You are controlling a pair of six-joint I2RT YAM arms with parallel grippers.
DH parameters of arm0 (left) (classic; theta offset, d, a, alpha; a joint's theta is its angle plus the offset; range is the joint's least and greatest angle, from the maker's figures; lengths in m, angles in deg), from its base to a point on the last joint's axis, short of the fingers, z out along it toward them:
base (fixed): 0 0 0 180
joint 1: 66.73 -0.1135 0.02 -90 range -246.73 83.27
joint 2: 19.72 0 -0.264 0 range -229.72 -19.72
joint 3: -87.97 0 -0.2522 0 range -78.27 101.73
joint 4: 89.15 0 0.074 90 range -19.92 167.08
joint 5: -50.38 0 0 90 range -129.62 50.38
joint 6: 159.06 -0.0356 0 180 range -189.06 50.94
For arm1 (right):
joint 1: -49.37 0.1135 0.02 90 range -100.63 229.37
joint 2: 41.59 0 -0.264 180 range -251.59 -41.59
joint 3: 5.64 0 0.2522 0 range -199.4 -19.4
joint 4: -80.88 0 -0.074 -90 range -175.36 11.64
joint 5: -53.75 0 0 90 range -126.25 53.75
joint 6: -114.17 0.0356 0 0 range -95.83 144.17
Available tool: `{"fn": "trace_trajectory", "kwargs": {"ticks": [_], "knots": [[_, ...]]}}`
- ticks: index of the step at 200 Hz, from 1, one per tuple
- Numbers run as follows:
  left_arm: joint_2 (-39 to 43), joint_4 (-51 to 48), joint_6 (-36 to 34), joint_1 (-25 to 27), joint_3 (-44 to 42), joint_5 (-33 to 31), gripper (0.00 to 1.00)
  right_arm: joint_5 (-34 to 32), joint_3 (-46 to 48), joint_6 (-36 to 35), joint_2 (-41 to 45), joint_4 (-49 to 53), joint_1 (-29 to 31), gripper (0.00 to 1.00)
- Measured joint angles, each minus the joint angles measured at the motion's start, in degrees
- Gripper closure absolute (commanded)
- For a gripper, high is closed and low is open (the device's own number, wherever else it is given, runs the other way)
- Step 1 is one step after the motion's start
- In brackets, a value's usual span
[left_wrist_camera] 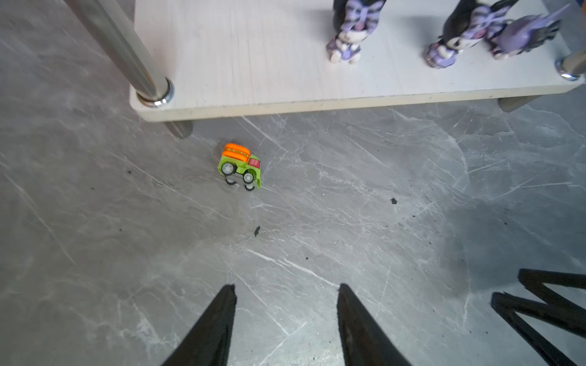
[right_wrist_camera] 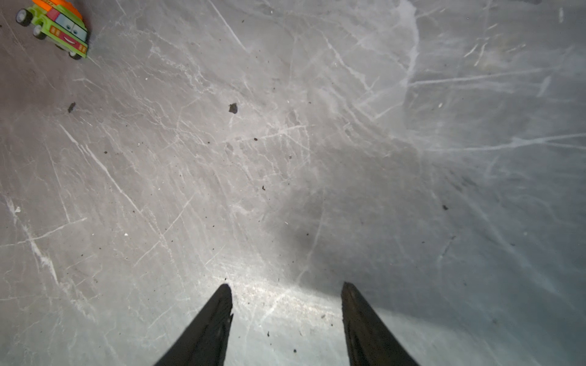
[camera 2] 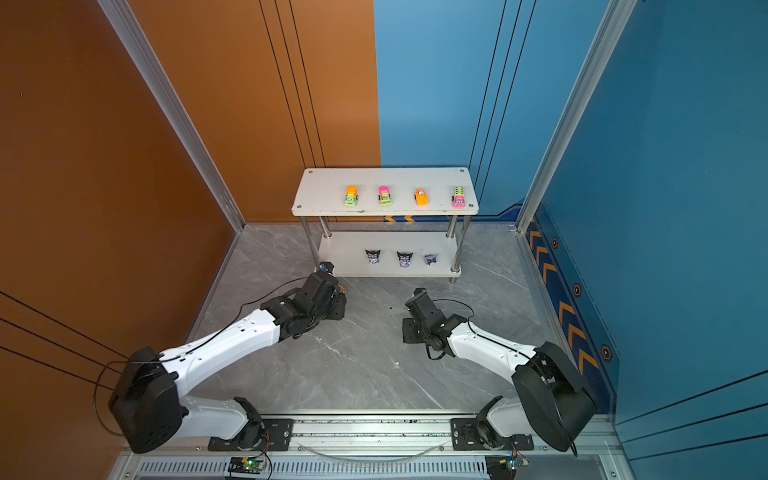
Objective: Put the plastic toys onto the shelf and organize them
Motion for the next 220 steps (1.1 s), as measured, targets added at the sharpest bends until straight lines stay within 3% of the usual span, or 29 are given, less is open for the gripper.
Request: {"fn": "trace_trajectory", "kwargs": {"ticks": [22, 47, 70, 93, 220], "knots": [[-3.39, 4.81, 0.90, -2.10, -1.64, 2.23, 0.44, -0.39, 0.00, 0.00, 0.00, 0.02, -0.11, 0.42], [-7.34, 9.51, 2.19, -3.02, -2.64, 3.96, 0.77, -0.33, 0.02, -0.24, 0.00, -0.07, -0.35, 0.53], [-9.99, 12.92, 2.08, -3.41, -2.71, 4.87, 0.94, -0.28, 0.02, 0.09, -0.11, -0.33, -0.81, 0.63], [-12.26, 14.80, 2.45, -4.22, -2.23, 5.46, 1.00, -0.17, 0.02, -0.02, -0.90, -0.59, -0.98, 0.66], [-22.29, 15.80, 0.24, -9.31, 6.03, 1.51, 1.00, -0.11, 0.55, 0.00, -1.68, -1.07, -1.31, 0.67]]}}
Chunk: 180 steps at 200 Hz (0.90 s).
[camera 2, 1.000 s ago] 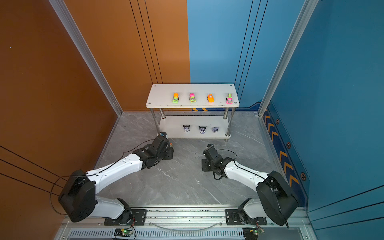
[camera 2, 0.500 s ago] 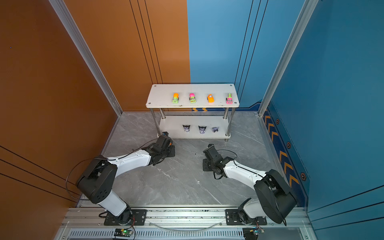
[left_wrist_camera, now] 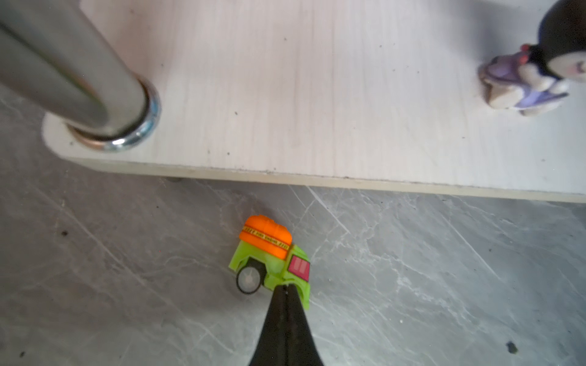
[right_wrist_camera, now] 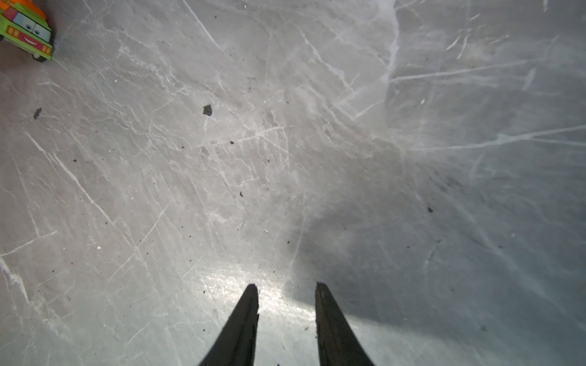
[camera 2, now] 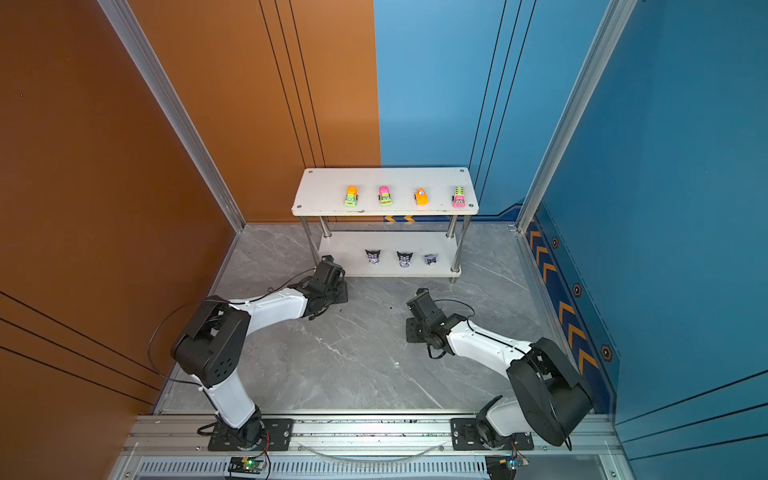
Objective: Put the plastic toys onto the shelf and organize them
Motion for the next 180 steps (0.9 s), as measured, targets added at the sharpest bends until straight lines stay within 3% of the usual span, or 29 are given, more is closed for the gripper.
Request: {"fn": "trace_trajectory", "kwargs": {"ticks": [66, 180], "knots": [[-0.83, 0.13, -1.09, -0.24, 1.44, -1.99, 1.00, 0.00, 0.76, 0.00, 0.02, 0.02, 0.00, 0.67], [1.05, 6.95, 0.52, 0.15, -5.73, -2.14, 1.00, 0.00, 0.76, 0.04, 0.68, 0.02, 0.00, 0.67]]}}
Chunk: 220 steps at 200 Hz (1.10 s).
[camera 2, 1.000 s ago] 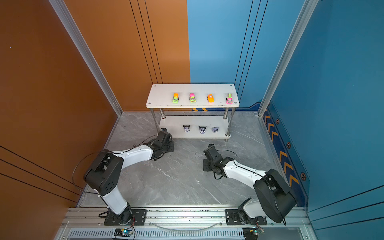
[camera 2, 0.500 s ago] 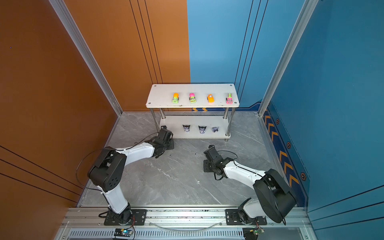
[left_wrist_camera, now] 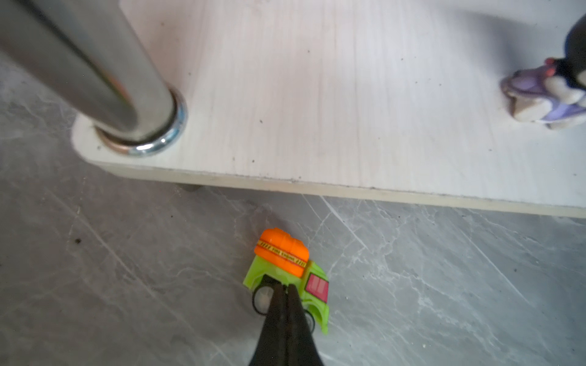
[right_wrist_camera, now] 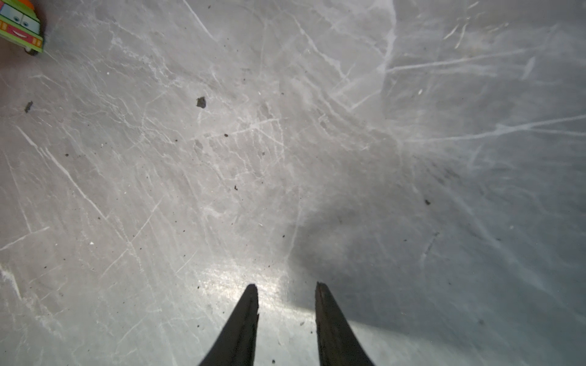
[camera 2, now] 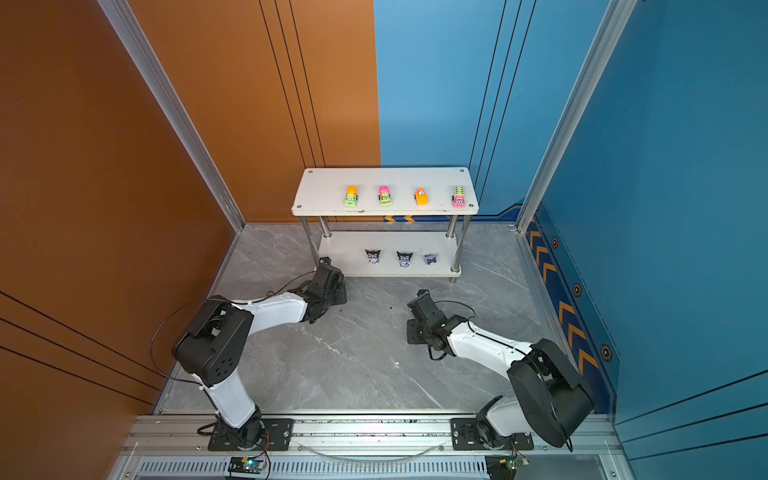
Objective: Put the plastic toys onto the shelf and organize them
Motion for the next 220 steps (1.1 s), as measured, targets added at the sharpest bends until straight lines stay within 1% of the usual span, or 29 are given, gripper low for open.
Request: {"fn": "trace_trajectory", "kwargs": {"ticks": [30, 78, 96, 118, 133, 152, 178, 193, 205, 220], "knots": [[2.89, 0.28, 0.76, 0.33, -3.67, -0.02, 1.00, 0.00, 0.00, -0.02, 0.07, -0.02, 0.00, 0.67], [7.93, -3.41, 2.71, 0.96, -10.88, -0.70, 1.00, -0.07, -0.02, -0.02, 0.04, 0.02, 0.79, 0.66], [11.04, -4.92, 2.91, 1.99, -11.26, -1.14, 1.00, -0.24, -0.33, -0.04, -0.09, 0.09, 1.99, 0.66], [15.52, -5.88, 2.67, 3.02, -10.88, -1.97, 0.94, -0.24, -1.25, -0.04, -0.48, 0.04, 3.15, 0.66], [16.72, -6.64, 2.14, 2.82, -9.11, -2.21, 0.93, -0.22, -1.68, -0.04, -0.83, 0.02, 3.41, 0.66], [14.60, -7.63, 0.68, 1.62, -4.61, -2.19, 0.94, -0.35, -1.75, -0.02, -1.05, 0.07, 4.24, 0.66], [7.67, -7.91, -1.31, 0.33, 1.92, -1.92, 0.94, -0.35, -1.75, -0.04, -1.03, 0.04, 6.03, 0.66], [4.22, -8.07, -1.95, -0.02, 3.89, -1.66, 0.94, -0.68, -1.73, -0.04, -0.74, 0.09, 6.08, 0.66], [2.45, -8.31, -2.10, -0.09, 4.22, -1.27, 0.92, -1.36, -1.70, -0.04, -0.13, 0.09, 6.01, 0.66], [1.81, -9.18, -2.10, -0.02, 4.22, -1.03, 0.86, -1.81, -1.55, -0.07, 0.76, 0.07, 5.88, 0.66]]}}
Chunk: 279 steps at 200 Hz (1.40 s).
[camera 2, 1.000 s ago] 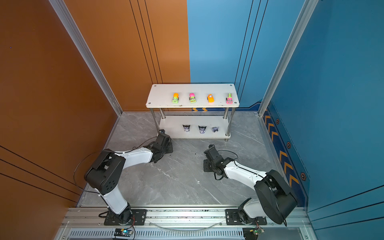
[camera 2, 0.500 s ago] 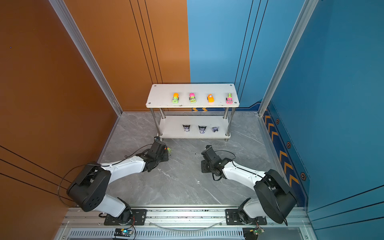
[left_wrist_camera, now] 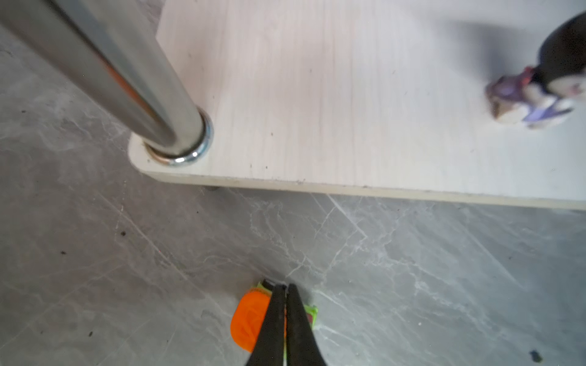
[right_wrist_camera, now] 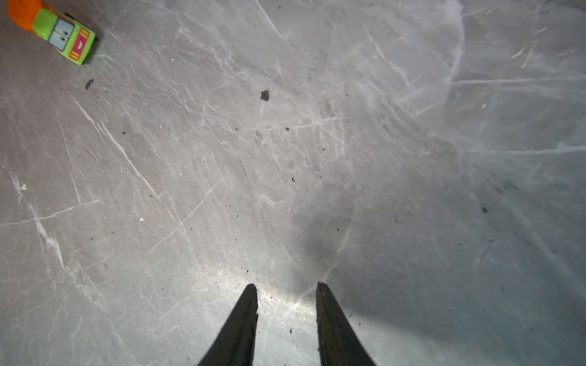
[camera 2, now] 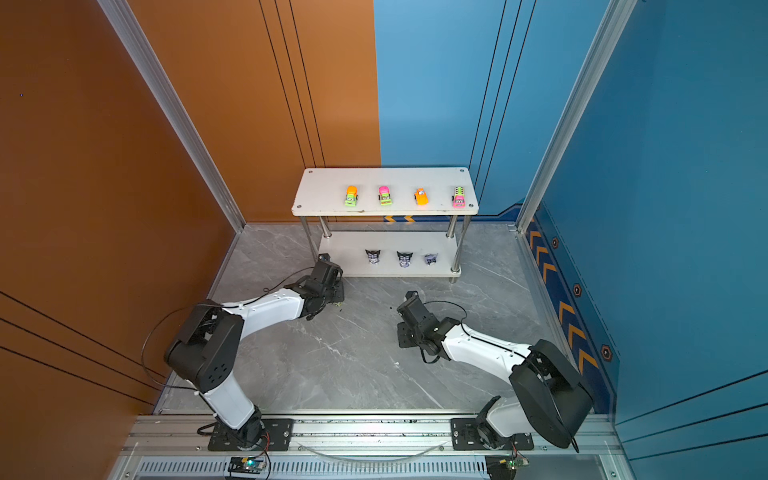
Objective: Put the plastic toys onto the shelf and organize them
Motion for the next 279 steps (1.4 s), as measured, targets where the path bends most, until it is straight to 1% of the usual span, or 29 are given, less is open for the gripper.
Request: {"fn": "trace_trajectory", "kwargs": {"ticks": [21, 37, 53, 66, 94, 108, 120, 127, 148, 176, 218, 251, 279], "knots": [[0.83, -0.55, 0.20, 0.81, 0.00, -0.24, 0.85, -0.02, 0.26, 0.00, 0.39, -0.02, -0.37, 0.66], [2.36, -1.11, 0.44, 2.25, -0.07, -1.05, 0.91, 0.04, 0.37, 0.00, 0.33, -0.04, -0.63, 0.66], [4.63, -1.92, 0.94, 3.98, -0.44, -1.99, 0.94, 0.09, 0.37, 0.00, -0.24, -0.28, -0.68, 0.66], [6.69, -2.25, 1.66, 5.07, -1.09, -2.69, 0.96, 0.52, -0.07, -0.17, -1.62, -0.50, -0.68, 0.66], [10.99, -3.26, 3.74, 6.05, -3.91, -4.74, 0.96, 2.80, -3.91, -1.68, -7.19, -1.79, -0.39, 0.68], [13.14, -3.85, 4.81, 5.99, -6.14, -6.03, 0.95, 3.93, -6.78, -2.62, -10.88, -3.87, 0.42, 0.74], [14.75, -4.04, 5.75, 5.60, -8.17, -6.60, 0.95, 5.22, -9.49, -3.54, -14.51, -6.32, 1.46, 0.89], [15.72, -4.33, 6.36, 5.27, -9.35, -6.78, 0.95, 5.97, -11.02, -4.24, -16.76, -7.82, 2.10, 0.94], [19.04, -4.76, 8.22, 3.80, -13.49, -6.95, 0.94, 7.28, -16.31, -6.25, -24.11, -11.65, 3.63, 1.00], [24.20, -5.25, 9.79, 1.92, -18.40, -6.97, 0.93, 7.85, -23.02, -7.96, -32.24, -14.86, 4.70, 1.00], [31.43, -5.55, 11.23, -0.48, -23.19, -6.86, 0.93, 7.65, -31.21, -9.53, -39.19, -17.14, 4.33, 1.00], [33.24, -6.38, 12.00, -1.25, -24.85, -6.29, 0.93, 7.67, -37.97, -10.29, -44.63, -18.56, 3.74, 1.00], [33.59, -6.84, 12.55, -1.42, -26.08, -5.81, 0.93, 7.65, -41.83, -10.34, -47.36, -18.71, 3.41, 1.00]]}}
